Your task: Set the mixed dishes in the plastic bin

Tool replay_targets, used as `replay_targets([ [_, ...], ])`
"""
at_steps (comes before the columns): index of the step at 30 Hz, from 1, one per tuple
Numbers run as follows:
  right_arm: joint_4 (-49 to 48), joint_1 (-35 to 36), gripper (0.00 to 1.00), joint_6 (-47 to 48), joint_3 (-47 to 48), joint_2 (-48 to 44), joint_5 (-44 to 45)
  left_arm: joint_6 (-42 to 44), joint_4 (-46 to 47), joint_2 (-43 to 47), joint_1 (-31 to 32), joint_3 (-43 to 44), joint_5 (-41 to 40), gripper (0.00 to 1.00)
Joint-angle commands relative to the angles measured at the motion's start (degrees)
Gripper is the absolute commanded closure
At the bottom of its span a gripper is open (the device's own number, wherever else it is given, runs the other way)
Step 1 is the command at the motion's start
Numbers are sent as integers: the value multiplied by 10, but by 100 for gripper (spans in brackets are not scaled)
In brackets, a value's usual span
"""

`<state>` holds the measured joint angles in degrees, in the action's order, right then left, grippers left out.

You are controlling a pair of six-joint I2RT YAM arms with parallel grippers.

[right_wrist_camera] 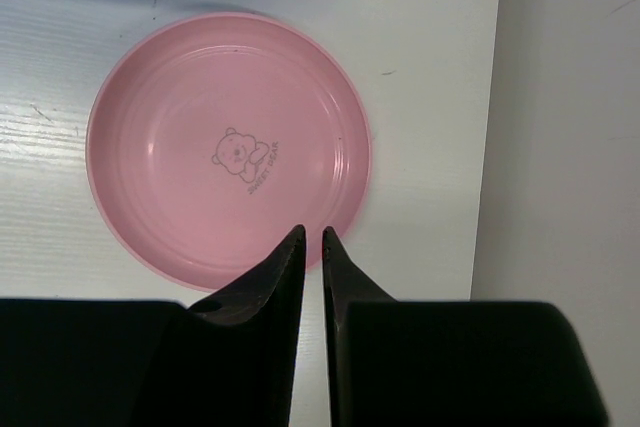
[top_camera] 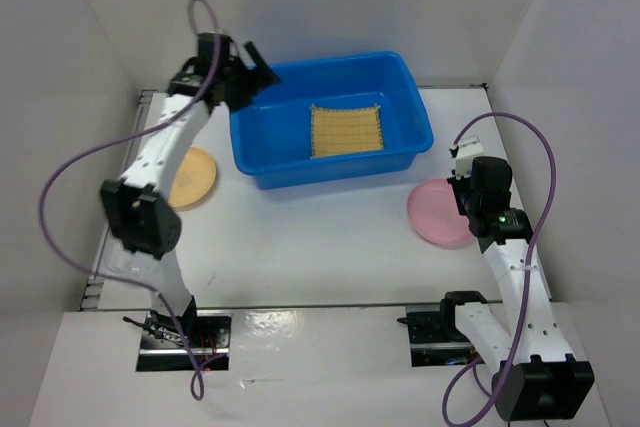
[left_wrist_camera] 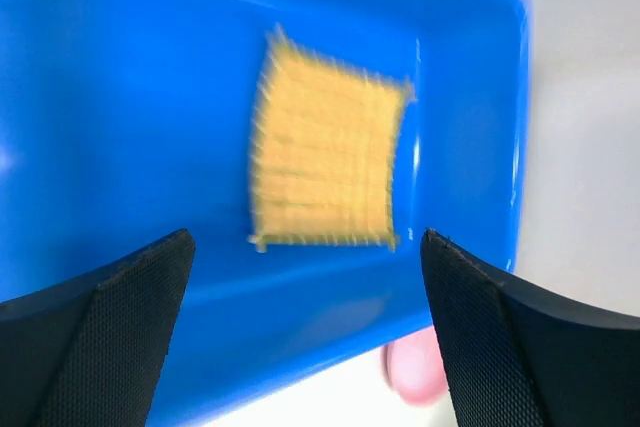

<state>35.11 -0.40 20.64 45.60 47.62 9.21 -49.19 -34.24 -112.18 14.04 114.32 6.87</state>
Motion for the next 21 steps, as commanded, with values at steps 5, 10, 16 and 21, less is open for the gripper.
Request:
replay_targets([
  [5,-29,-4,84,7,0,-6,-10,59,34,237,-163,-246,-65,0],
  [10,-29,-4,84,7,0,-6,-10,105,-21,158,-225,-241,-13,0],
  [16,-29,-4,83,7,0,-6,-10,139,-39,58,-230,-241,-32,0],
  [21,-29,-4,80,7,0,-1,-10,167,-50,-1,-225,-234,-32,0],
])
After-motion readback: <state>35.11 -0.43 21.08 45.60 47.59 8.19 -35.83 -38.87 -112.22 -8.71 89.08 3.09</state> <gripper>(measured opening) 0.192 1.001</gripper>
